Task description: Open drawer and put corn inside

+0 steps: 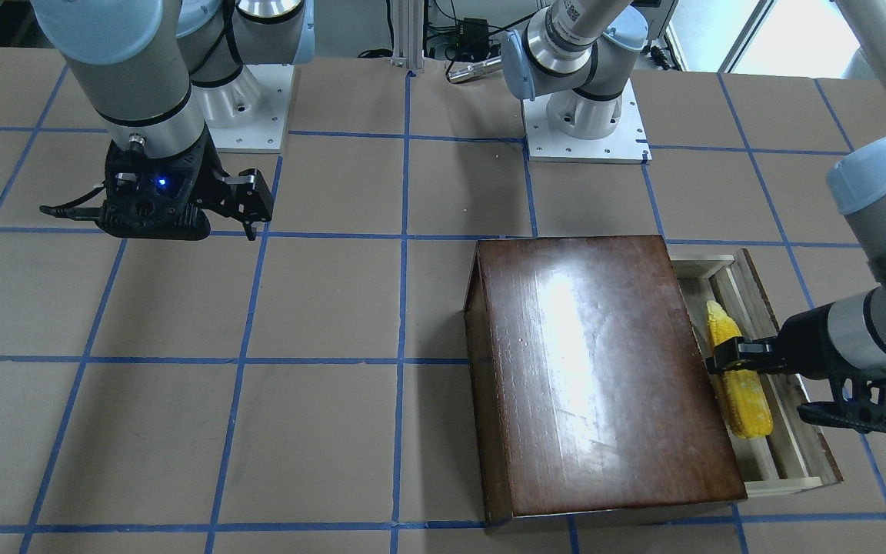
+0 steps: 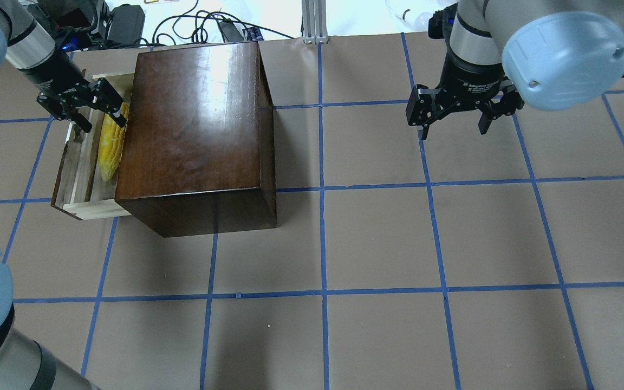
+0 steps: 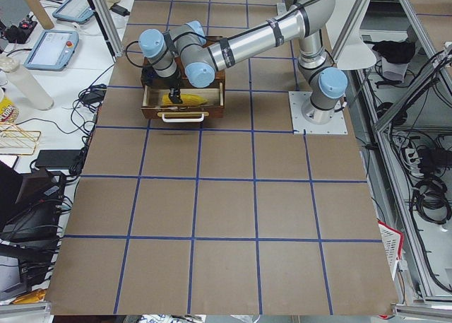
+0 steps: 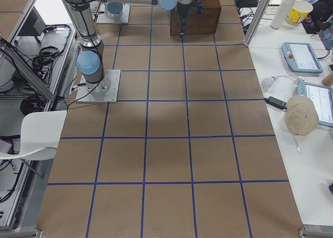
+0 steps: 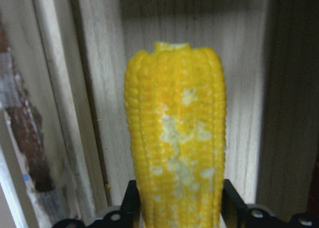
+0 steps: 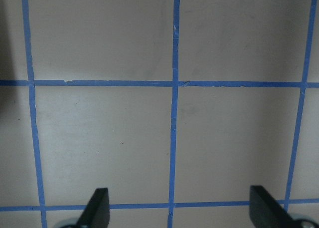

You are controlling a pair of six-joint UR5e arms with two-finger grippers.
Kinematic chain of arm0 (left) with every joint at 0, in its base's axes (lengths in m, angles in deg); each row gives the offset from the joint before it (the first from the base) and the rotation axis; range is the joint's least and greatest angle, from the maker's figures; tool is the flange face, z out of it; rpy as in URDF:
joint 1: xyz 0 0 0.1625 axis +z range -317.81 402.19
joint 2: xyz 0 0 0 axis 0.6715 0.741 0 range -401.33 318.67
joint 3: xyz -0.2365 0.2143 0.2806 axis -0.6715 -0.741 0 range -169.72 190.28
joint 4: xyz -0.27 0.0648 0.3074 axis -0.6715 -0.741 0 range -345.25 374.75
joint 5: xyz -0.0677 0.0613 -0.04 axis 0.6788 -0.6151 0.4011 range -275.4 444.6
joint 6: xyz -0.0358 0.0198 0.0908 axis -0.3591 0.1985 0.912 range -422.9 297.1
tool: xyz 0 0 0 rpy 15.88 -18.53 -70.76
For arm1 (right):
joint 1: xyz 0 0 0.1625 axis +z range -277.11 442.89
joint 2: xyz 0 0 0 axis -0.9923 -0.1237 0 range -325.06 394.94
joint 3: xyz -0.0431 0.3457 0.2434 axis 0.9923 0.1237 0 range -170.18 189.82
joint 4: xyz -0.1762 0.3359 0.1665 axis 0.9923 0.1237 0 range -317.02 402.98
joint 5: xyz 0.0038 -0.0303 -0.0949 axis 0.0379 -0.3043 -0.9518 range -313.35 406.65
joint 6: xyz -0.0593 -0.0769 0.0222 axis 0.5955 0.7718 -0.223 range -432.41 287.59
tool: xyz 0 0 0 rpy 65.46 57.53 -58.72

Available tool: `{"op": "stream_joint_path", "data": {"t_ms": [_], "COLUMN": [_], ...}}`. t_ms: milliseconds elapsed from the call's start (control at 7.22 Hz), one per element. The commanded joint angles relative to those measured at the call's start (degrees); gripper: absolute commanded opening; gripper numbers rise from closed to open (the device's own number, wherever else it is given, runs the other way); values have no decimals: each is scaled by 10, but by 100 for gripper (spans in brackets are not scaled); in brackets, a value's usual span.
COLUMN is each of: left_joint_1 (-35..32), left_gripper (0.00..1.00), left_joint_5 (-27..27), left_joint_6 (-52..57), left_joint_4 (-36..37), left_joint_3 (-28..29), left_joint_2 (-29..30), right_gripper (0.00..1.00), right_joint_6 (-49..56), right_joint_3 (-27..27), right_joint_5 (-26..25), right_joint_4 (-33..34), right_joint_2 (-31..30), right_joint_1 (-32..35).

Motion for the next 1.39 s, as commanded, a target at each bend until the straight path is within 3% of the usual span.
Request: {"op": "stream_joint_path", "data": {"t_ms": [0, 416, 693, 970, 1247], "left_joint_1": [-1, -8, -57, -137, -196], "left_gripper": [100, 100, 100, 100, 100], "left_joint_5": [-6, -47, -65, -68, -72], "left_joint_6": [0, -20, -31, -129, -157], "left_joint_4": [-31, -119, -142, -148, -142], "left_joint_3": [10, 54, 52, 36, 21], "left_joint_2": [-33, -88, -114, -127, -129], "right_gripper": [100, 100, 100, 100, 100], "right_joint_6": [0, 0, 0, 0, 0], "right_joint_3": [0, 0, 0, 0, 0], "right_joint_5": [0, 0, 1, 2, 2], "right_joint_4": [0, 0, 0, 0, 0], "right_joint_2": [0, 0, 0, 0, 0], "right_joint_1": [0, 0, 0, 0, 0]}}
